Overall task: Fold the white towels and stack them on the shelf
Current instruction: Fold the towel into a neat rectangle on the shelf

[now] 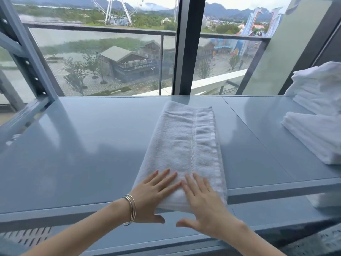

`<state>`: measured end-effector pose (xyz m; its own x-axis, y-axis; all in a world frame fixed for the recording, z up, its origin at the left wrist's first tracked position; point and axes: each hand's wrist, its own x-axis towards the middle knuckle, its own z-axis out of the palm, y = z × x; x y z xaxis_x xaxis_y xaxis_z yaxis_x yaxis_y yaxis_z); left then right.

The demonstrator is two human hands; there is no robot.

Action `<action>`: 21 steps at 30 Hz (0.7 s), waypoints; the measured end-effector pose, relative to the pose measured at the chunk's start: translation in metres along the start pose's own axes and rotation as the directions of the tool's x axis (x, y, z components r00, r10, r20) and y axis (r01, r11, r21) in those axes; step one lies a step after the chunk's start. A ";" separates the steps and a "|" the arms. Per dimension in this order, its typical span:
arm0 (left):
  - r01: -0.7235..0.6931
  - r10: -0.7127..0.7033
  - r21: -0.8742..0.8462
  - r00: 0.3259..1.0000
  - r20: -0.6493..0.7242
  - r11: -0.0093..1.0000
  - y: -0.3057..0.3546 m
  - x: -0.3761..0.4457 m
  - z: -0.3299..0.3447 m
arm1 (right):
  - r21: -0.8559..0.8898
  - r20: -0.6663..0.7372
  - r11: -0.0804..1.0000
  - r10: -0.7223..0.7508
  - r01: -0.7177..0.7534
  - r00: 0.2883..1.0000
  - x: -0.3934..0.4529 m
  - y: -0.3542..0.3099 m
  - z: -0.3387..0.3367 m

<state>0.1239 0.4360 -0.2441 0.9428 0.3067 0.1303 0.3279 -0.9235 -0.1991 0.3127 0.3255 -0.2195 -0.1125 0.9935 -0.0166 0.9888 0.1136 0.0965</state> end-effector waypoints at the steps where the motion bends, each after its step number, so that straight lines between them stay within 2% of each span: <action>1: 0.022 -0.022 -0.003 1.000 0.001 1.000 0.001 0.000 0.000 | -0.034 -0.026 0.999 -0.005 0.004 1.000 -0.006 -0.002 0.009; 3: 0.053 -0.055 -0.040 0.998 -0.042 0.998 0.006 0.001 0.000 | -0.021 -0.117 1.000 -0.004 0.001 0.993 -0.012 0.000 0.020; 5: 0.055 -0.061 -0.066 0.993 -0.103 0.996 0.009 0.002 -0.002 | -0.004 -0.321 1.000 -0.013 0.012 0.947 -0.015 0.005 0.023; 7: 0.051 -0.058 -0.068 0.992 -0.114 0.996 0.009 0.000 -0.006 | 0.026 -0.424 0.999 -0.005 0.018 0.906 -0.021 0.011 0.019; 10: 0.084 -0.096 -0.081 0.982 -0.161 0.993 0.016 -0.002 -0.011 | 0.025 -0.459 1.000 0.028 -0.019 0.888 -0.031 0.010 0.013; 14: 0.222 -0.276 -0.223 0.927 -0.252 0.949 0.044 0.001 -0.023 | 0.016 -0.243 0.994 0.112 -0.112 0.964 -0.030 -0.013 0.019; 15: 0.262 -0.315 -0.224 0.917 -0.245 0.939 0.049 0.003 -0.028 | 0.008 -0.238 0.992 0.125 -0.127 0.963 -0.029 -0.019 0.020; 17: 0.324 -0.365 -0.202 0.905 -0.220 0.924 0.059 0.004 -0.038 | 0.039 -0.296 0.991 0.137 -0.132 0.945 -0.028 -0.023 0.017; 19: 0.337 -0.353 -0.113 0.919 -0.178 0.935 0.069 0.000 -0.045 | 0.065 -0.418 0.994 0.102 -0.082 0.903 -0.037 -0.018 0.009; 21: 0.345 -0.350 -0.066 0.929 -0.122 0.936 0.079 -0.010 -0.050 | 0.081 -0.435 0.996 0.079 -0.049 0.897 -0.053 -0.008 0.000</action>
<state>0.1377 0.3487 -0.2124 0.7535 0.5802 0.3093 0.6280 -0.7743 -0.0775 0.3109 0.2720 -0.2193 -0.0653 0.9027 0.4253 0.9978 0.0645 0.0164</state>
